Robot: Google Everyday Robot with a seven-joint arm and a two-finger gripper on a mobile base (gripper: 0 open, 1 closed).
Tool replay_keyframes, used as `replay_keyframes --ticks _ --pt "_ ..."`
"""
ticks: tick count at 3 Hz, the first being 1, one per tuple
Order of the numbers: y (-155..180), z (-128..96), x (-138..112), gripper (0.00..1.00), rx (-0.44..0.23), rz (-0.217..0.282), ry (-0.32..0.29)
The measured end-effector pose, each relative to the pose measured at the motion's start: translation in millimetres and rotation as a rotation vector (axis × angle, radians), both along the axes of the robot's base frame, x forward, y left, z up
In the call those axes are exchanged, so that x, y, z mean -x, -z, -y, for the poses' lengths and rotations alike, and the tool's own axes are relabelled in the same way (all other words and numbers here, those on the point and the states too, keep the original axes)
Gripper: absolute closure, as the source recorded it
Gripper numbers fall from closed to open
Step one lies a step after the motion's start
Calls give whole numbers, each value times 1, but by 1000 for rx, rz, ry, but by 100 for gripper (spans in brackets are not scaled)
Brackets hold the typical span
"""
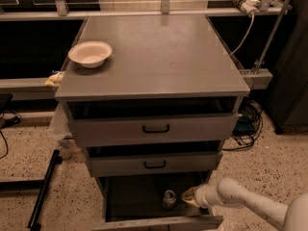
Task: Pick 7up can from bottom drawer and place on counter
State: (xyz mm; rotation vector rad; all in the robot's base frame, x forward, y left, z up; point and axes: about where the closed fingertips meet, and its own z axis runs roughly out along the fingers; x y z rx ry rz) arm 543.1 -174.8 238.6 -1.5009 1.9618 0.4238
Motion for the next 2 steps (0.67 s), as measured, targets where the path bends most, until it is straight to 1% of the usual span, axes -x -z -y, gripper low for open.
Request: replay_keyframes --ticks 1,2 --pt "9 -8 -5 18 -14 2 -25" --pt "19 -16 -10 13 -27 -9 -49"
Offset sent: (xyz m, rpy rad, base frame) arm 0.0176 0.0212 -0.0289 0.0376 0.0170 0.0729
